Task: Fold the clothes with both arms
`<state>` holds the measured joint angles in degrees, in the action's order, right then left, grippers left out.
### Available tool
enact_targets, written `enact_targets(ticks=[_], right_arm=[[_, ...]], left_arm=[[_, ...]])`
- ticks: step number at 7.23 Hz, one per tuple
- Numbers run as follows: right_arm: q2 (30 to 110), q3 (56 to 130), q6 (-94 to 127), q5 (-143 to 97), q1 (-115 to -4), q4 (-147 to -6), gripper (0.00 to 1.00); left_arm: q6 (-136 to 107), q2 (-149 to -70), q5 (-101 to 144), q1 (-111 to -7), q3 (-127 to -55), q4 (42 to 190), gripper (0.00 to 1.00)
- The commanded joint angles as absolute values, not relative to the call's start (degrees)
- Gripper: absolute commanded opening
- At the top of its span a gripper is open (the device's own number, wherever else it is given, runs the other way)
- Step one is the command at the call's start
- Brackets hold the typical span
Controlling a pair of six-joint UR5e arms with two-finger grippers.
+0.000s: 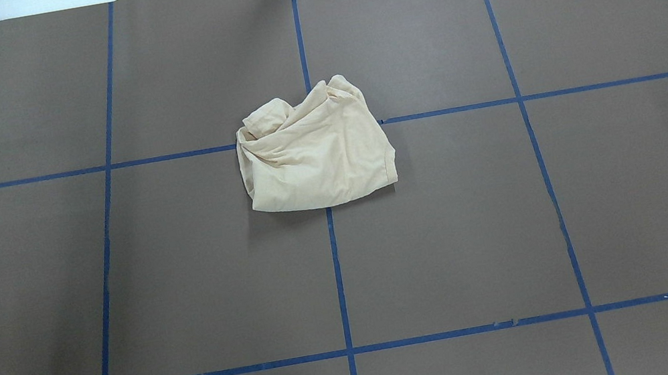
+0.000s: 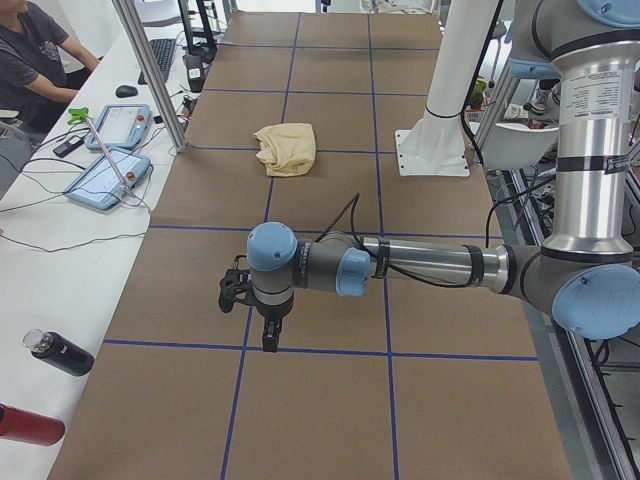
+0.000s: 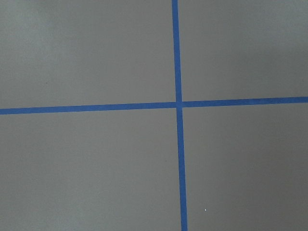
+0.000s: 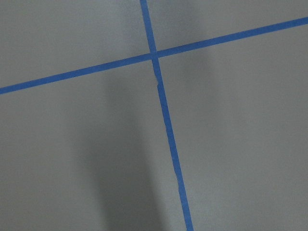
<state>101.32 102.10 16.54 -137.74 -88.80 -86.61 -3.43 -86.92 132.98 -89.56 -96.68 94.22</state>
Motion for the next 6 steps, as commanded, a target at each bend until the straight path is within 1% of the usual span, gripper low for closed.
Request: enact_targets(ticks=[1, 6], right_arm=[[101.3, 103.4, 16.5, -137.0, -88.8, -88.4, 1.00], [98.8, 102.4, 15.5, -134.0, -87.8, -88.5, 1.00]], left_arm=[[-3.4, -86.9, 133.0, -89.6, -96.7, 94.2, 1.00], [-2.7, -86.9, 133.0, -89.6, -96.2, 94.9, 1.00]])
